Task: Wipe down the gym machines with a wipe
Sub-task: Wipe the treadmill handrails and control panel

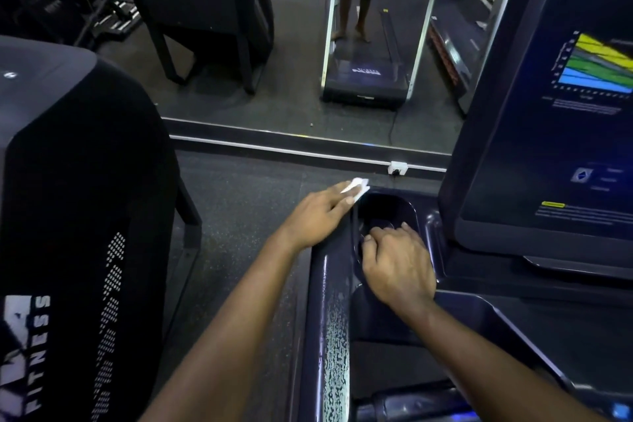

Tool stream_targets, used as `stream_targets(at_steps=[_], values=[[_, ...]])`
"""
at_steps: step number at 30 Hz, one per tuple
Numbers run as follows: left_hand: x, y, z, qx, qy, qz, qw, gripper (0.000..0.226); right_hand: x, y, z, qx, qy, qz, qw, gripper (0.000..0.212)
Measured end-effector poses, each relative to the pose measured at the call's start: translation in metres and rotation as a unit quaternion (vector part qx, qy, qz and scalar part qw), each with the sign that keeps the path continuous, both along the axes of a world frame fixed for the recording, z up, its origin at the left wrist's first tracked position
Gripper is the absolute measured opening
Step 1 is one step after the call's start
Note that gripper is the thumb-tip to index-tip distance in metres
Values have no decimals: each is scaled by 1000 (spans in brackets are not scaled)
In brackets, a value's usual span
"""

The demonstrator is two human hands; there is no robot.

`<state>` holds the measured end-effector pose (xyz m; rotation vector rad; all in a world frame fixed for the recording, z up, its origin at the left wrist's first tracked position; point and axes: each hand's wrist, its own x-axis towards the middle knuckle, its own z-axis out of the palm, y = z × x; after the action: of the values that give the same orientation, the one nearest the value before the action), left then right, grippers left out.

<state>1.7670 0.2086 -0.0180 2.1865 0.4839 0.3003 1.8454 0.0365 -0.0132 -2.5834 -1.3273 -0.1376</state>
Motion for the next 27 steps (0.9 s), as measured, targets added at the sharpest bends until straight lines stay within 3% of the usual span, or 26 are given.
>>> stream_targets(at_steps=[5,9,11,18,22,27], values=[[-52,-52,-18,-50,-46,112,991,40,-2,-3,-3,35,-12,-10,999,35],[-72,-98,-17,-88,-59,161,981,41,-3,-8,-2,101,-29,-11,994,13],[-80,-114,-14,-88,-51,175,979,41,-3,-10,-2,134,-25,-12,991,12],[-114,-163,-9,-11,-38,176,984,39,-2,-16,8,174,116,41,977,27],[-129,-188,-8,-2,-40,176,984,36,-1,-32,17,252,275,36,927,27],[-113,-185,5,18,-1,143,990,43,-16,-74,13,315,273,-23,909,32]])
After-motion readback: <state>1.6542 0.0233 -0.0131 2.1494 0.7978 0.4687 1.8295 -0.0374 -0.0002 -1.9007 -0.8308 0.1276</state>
